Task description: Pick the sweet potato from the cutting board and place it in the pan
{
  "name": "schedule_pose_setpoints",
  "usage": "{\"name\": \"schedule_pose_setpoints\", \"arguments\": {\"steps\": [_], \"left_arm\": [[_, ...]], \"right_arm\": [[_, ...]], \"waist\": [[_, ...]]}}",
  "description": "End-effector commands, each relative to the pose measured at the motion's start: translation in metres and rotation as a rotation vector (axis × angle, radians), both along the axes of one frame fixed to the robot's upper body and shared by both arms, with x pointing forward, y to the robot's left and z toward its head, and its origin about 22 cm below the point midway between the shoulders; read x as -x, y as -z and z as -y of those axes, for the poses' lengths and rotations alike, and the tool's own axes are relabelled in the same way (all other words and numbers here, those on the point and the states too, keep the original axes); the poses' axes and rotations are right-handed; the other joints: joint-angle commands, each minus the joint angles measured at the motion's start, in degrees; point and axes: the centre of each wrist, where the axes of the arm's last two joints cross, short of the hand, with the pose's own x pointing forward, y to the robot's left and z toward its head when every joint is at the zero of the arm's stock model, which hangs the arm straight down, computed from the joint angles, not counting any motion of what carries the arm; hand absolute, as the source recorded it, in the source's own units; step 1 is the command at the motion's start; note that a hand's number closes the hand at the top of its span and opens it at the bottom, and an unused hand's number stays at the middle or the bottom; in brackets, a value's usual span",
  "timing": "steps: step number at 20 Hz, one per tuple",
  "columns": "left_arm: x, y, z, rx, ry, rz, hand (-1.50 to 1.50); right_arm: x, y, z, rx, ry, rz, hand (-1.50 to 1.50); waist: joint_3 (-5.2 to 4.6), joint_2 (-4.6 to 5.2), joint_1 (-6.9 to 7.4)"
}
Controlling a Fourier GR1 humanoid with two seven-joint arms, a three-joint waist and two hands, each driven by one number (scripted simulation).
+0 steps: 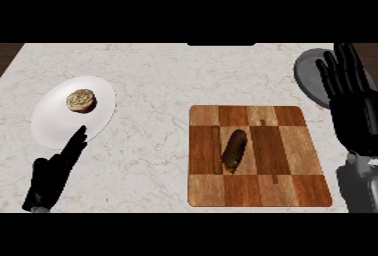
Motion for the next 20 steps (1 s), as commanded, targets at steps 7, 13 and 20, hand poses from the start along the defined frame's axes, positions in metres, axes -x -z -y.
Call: {"name": "schedule_pose_setpoints", "arguments": {"steps": [7,13,20], "left_arm": [[-0.025,-0.035,0.071,0.22,0.123,0.329,0.0],[-0.023,-0.031,0.089,0.288,0.098,0.385,0.0],[-0.028,-0.03,0.096,0.289,0.138,0.379,0.0]], "right_arm": [[-0.017,-0.002,0.023,0.775,0.212,-0.329,1.5],[0.036,-0.019,-0.05,0.751,0.216,-0.389,-1.5],[0.032,-0.071,-0.078,1.032,0.238,-0.452,-1.5]], "waist": [[-1.05,0.87,-0.65],[0.63,0.31,-1.18],[0.76,0.97,0.95]]}}
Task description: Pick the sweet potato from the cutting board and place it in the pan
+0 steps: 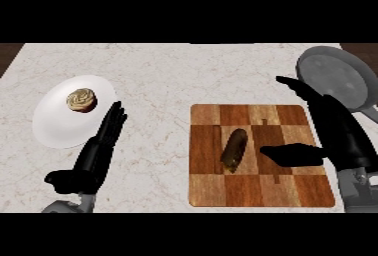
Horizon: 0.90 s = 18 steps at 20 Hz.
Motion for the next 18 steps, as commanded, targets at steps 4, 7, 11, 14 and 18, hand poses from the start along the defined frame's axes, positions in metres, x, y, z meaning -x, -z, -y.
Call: {"name": "schedule_pose_setpoints", "arguments": {"steps": [4,7,11,14,18], "left_arm": [[-0.008,0.0,0.005,0.011,0.018,0.017,0.0],[-0.01,0.005,0.012,0.016,0.019,0.028,0.0],[-0.008,0.004,0.016,0.006,0.045,0.031,0.0],[-0.013,0.003,0.011,0.012,0.038,0.027,0.0],[-0.003,0.004,0.019,0.013,0.044,0.012,0.0]], "right_arm": [[0.003,-0.015,-0.049,0.217,-0.034,-0.198,-1.5],[-0.04,-0.008,-0.062,0.265,-0.029,-0.306,-1.5],[-0.052,0.011,-0.065,0.414,-0.064,-0.479,-1.5],[-0.058,0.034,-0.076,0.505,-0.095,-0.585,-1.5],[-0.057,0.068,-0.083,0.622,-0.126,-0.671,-1.5]], "waist": [[0.1,0.27,0.97],[0.07,0.73,2.2],[0.03,0.67,2.28],[0.02,0.69,2.21],[0.11,0.44,2.03]]}}
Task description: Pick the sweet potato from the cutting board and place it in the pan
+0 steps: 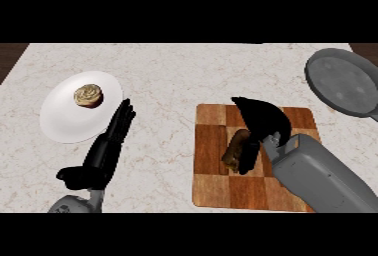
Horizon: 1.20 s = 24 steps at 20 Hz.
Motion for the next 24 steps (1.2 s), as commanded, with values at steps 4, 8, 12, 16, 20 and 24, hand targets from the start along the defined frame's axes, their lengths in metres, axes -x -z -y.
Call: {"name": "schedule_pose_setpoints", "arguments": {"steps": [4,8,12,16,20,24], "left_arm": [[0.003,0.011,-0.015,-0.023,-0.02,-0.004,0.0],[-0.002,-0.002,-0.003,-0.002,-0.02,0.012,0.0],[0.006,0.011,-0.015,-0.007,-0.035,-0.004,0.0],[0.005,-0.003,-0.016,0.006,-0.043,0.006,0.0],[0.002,0.009,-0.008,-0.006,-0.035,0.008,0.0],[0.005,-0.006,-0.003,-0.001,-0.038,-0.003,0.0]], "right_arm": [[0.001,0.037,-0.032,0.256,0.006,-0.192,-1.5],[-0.004,0.026,-0.051,0.243,0.015,-0.203,-1.5],[-0.014,0.025,-0.03,0.251,0.026,-0.21,-1.5],[0.002,0.037,-0.027,0.265,0.07,-0.194,-1.5],[-0.002,0.053,-0.028,0.222,0.076,-0.189,-1.5],[-0.004,0.061,-0.021,0.222,0.083,-0.178,-1.5]], "waist": [[0.04,-0.19,-0.8],[0.08,-0.28,-1.14],[0.09,-0.24,-1.3],[0.1,-0.44,-1.63],[0.11,-0.25,-1.52],[0.13,-0.29,-1.43]]}}
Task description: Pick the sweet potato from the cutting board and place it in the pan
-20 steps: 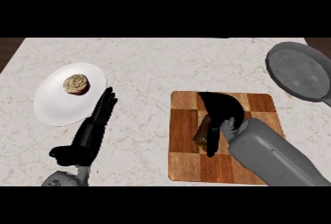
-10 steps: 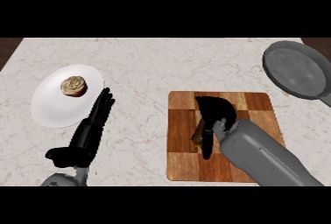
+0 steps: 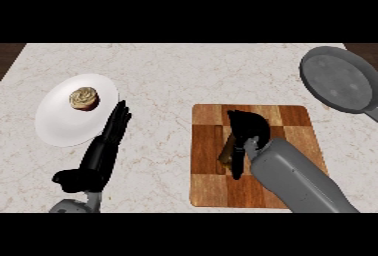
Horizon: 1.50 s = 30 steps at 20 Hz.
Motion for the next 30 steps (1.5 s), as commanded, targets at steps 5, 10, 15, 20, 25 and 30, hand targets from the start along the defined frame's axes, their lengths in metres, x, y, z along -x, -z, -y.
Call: {"name": "schedule_pose_setpoints", "arguments": {"steps": [5,10,15,20,25,30], "left_arm": [[0.006,0.003,0.012,-0.012,0.0,0.005,0.0],[0.001,0.001,-0.004,-0.008,0.003,-0.008,0.0],[0.008,0.008,0.002,-0.006,0.003,-0.007,0.0],[0.009,0.0,0.024,0.001,-0.003,0.007,0.0],[0.011,0.005,-0.015,0.007,-0.001,-0.002,0.0],[-0.007,0.0,-0.003,0.001,-0.014,-0.004,0.0]], "right_arm": [[-0.008,0.03,-0.007,0.129,0.096,-0.097,-1.5],[-0.011,0.03,0.002,0.15,0.032,-0.167,1.5],[-0.01,0.048,0.009,0.191,-0.05,-0.171,1.5],[0.017,0.059,0.002,0.191,-0.086,-0.11,1.5],[0.0,0.025,0.003,0.23,-0.1,0.036,1.5],[-0.015,-0.001,0.043,-0.137,-0.084,0.383,1.5]], "waist": [[0.01,0.09,0.34],[-0.01,0.06,0.25],[0.0,0.13,0.37],[0.02,-0.06,-0.17],[0.0,-0.01,-0.02],[0.11,0.26,-0.61]]}}
